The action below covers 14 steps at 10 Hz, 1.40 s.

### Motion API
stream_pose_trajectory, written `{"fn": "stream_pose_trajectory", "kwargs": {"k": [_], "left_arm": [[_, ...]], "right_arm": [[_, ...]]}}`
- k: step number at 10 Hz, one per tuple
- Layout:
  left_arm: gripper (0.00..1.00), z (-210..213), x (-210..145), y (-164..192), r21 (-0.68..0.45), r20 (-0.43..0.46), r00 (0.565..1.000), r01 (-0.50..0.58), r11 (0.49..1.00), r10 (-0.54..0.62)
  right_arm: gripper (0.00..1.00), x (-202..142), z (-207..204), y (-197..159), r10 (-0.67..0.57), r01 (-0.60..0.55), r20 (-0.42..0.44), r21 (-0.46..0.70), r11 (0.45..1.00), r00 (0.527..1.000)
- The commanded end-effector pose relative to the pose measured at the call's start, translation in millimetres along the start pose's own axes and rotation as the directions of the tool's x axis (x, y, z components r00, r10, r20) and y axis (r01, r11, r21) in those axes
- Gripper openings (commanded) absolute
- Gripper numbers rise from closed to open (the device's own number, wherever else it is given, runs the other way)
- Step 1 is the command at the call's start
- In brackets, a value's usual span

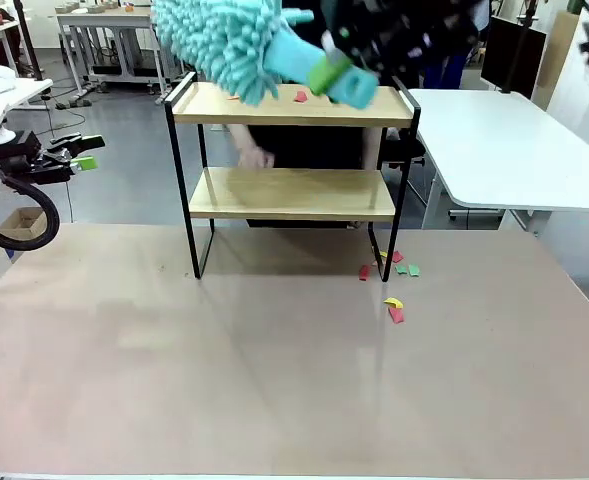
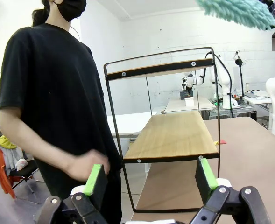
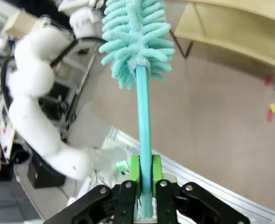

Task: Clean the shelf.
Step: Clean the specific section of the Shelf indicated by the human with the Duster.

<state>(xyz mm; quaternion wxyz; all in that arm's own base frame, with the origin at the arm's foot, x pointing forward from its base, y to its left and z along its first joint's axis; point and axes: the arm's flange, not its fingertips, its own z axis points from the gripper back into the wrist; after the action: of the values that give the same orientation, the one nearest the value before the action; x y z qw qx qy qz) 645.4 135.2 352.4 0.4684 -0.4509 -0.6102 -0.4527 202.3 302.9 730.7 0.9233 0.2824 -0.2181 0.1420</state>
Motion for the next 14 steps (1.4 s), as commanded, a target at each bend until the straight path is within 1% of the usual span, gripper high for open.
{"fn": "stream_pose_trajectory", "kwargs": {"k": [1,2,3,6,7,8,9,10,11,12,14], "left_arm": [[1.0,0.3,2.7,-1.8,0.002,0.003,1.0,0.009,1.0,-0.009],[1.0,0.3,2.7,-1.8,0.002,0.003,1.0,0.009,1.0,-0.009],[1.0,0.3,2.7,-1.8,0.002,0.003,1.0,0.009,1.0,-0.009],[1.0,0.3,2.7,-1.8,0.002,0.003,1.0,0.009,1.0,-0.009],[1.0,0.3,2.7,-1.8,0.002,0.003,1.0,0.009,1.0,-0.009],[1.0,0.3,2.7,-1.8,0.002,0.003,1.0,0.009,1.0,-0.009],[1.0,0.3,2.7,-1.8,0.002,0.003,1.0,0.009,1.0,-0.009],[1.0,0.3,2.7,-1.8,0.002,0.003,1.0,0.009,1.0,-0.009],[1.0,0.3,2.7,-1.8,0.002,0.003,1.0,0.009,1.0,-0.009],[1.0,0.3,2.7,-1.8,0.002,0.003,1.0,0.009,1.0,-0.009],[1.0,0.3,2.7,-1.8,0.002,0.003,1.0,0.009,1.0,-0.009]], "right_arm": [[0.13,19.3,-11.5,12.2,-0.074,0.078,0.054,-0.078,0.994,0.996],[0.13,16.6,-8.8,7.5,-0.025,0.022,-0.015,-0.154,0.988,1.0],[0.13,7.9,-5.6,5.6,-0.03,0.031,0.036,-0.025,0.999,0.999],[0.13,7.9,-5.6,5.6,-0.03,0.031,0.036,-0.025,0.999,0.999],[0.13,10.5,-8.5,7.2,-0.011,0.012,0.013,-0.052,0.999,1.0],[0.13,23.9,-18.7,18.4,-0.063,0.068,0.054,-0.104,0.992,0.997],[0.13,46.4,-37.2,35.6,-0.079,0.094,0.084,-0.191,0.977,0.993],[0.13,69.7,-57.3,48.3,-0.1,0.119,0.1,-0.215,0.969,0.99],[0.13,86.0,-71.7,56.0,-0.117,0.139,0.105,-0.238,0.961,0.988],[0.13,101.4,-84.6,62.4,-0.151,0.185,0.14,-0.28,0.942,0.979],[0.13,131.4,-116.4,78.8,-0.194,0.245,0.177,-0.341,0.907,0.965]]}}
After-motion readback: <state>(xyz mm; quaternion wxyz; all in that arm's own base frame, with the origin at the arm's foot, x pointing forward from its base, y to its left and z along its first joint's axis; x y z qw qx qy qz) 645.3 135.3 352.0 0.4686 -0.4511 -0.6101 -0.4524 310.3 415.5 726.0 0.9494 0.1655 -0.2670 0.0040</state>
